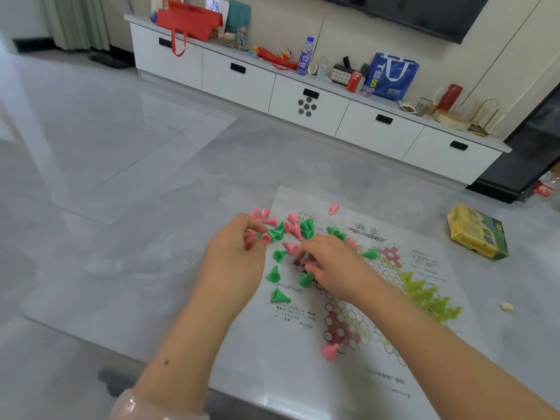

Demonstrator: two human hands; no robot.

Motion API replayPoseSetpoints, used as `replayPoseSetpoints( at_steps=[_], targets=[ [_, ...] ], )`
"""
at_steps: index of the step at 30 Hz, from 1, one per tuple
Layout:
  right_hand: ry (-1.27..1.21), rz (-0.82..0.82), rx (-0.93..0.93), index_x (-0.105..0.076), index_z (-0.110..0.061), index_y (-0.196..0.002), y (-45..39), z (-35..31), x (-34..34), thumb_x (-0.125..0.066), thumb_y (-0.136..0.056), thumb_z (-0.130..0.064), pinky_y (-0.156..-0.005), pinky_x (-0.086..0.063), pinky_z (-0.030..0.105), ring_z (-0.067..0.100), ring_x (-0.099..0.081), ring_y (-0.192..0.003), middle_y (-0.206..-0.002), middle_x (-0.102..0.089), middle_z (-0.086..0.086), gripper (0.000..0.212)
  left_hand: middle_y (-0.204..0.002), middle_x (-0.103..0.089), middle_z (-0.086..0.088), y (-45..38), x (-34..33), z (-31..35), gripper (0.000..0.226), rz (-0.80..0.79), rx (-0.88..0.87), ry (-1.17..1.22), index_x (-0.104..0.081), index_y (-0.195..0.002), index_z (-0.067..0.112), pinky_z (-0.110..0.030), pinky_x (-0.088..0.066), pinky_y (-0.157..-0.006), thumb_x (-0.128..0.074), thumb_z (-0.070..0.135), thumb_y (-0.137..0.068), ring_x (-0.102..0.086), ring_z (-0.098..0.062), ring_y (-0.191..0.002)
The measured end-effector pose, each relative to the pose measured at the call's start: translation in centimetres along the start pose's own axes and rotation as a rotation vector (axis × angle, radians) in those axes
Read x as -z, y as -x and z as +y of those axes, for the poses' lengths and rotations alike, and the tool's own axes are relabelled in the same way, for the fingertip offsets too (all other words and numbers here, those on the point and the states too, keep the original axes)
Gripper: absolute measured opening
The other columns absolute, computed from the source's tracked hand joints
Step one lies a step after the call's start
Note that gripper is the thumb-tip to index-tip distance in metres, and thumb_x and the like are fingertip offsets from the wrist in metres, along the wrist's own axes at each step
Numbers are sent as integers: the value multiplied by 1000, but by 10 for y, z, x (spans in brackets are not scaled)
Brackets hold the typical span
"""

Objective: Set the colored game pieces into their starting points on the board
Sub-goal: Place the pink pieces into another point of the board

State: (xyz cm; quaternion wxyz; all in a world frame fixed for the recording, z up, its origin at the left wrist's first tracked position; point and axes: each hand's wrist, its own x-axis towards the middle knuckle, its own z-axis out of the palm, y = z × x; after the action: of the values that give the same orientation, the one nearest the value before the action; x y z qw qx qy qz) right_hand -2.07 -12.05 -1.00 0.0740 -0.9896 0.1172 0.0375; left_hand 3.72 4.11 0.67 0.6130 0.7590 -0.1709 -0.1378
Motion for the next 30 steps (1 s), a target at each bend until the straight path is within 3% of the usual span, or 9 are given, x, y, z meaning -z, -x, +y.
replayPoseSetpoints(
  at_steps=[3, 9, 13, 16, 18, 20, 24, 27, 30],
  targets=[
    [-48, 68, 8, -56, -20, -112, -8, -2, 2, -52, -91, -18, -81, -38, 17, 5, -45, -87, -100, -49, -10, 21, -70, -51, 8, -3, 5, 0, 27, -4, -16, 6, -54, -78, 26, -5, -34, -48, -43, 4, -88, -49, -13, -65],
    [-78, 156, -15, -55, -15, -117, -46, -8, 22, -52, -89, -12, -78, -36, 23, 10, -45, -86, -95, -46, -5, 28, -70, -52, 7, -6, 7, -1, 29, 18, -23, 17, -54, -75, 28, -7, -35, -48, -44, 4, -87, -49, -15, -66],
    [-30, -32, -66, -53, -14, -122, -70, -9, 25, -51, -87, -10, -78, -36, 26, 16, -45, -90, -109, -49, 5, 35, -70, -53, 9, -7, 8, 1, 25, 11, -11, 34, -57, -79, 25, -6, -35, -47, -44, 5, -88, -49, -14, -64],
    [-41, -239, -43, -49, -15, -125, -76, -10, 25, -56, -83, -12, -65, -36, 22, 20, -47, -91, -99, -41, 1, 43, -72, -53, 8, -8, 11, 0, 24, 16, -13, 40, -59, -83, 23, -7, -34, -45, -43, 5, -88, -49, -14, -64],
    [-12, -316, -17, -53, -20, -114, -76, -10, 25, -58, -82, -16, -60, -32, 20, 24, -49, -95, -93, -38, -1, 32, -73, -53, 7, -9, 12, 1, 25, 14, -9, 47, -59, -84, 24, -7, -33, -42, -42, 5, -89, -47, -15, -63],
    [0, -351, -22, -49, -29, -82, -74, -10, 27, -59, -81, -19, -59, -30, 22, 21, -47, -89, -85, -36, -4, 15, -72, -54, 7, -9, 13, 1, 27, 12, -12, 49, -58, -82, 26, -8, -33, -41, -42, 6, -89, -47, -15, -62],
    [-46, -374, -16, -38, -21, -63, -69, -10, 27, -59, -82, -27, -55, -28, 25, 14, -33, -60, -70, -37, -2, 29, -75, -53, 16, -9, 14, 3, 28, -1, -10, 72, -58, -81, 25, -4, -36, -44, -42, 4, -90, -50, 0, -56],
    [-81, -381, -27, -40, -21, -66, -63, -10, 25, -56, -84, -38, -58, -32, 25, 14, -37, -64, -78, -41, -1, 30, -75, -51, 19, -8, 14, 4, 30, -17, -22, 100, -56, -77, 26, 0, -36, -47, -43, 1, -89, -52, 11, -55],
    [-66, -308, -33, -49, -26, -84, -58, -10, 19, -59, -82, -30, -74, -37, 26, 14, -43, -82, -100, -37, 0, 11, -75, -50, 19, -7, 13, 4, 32, -23, -27, 111, -56, -76, 26, 1, -35, -48, -42, 0, -89, -51, 6, -60]
  ],
)
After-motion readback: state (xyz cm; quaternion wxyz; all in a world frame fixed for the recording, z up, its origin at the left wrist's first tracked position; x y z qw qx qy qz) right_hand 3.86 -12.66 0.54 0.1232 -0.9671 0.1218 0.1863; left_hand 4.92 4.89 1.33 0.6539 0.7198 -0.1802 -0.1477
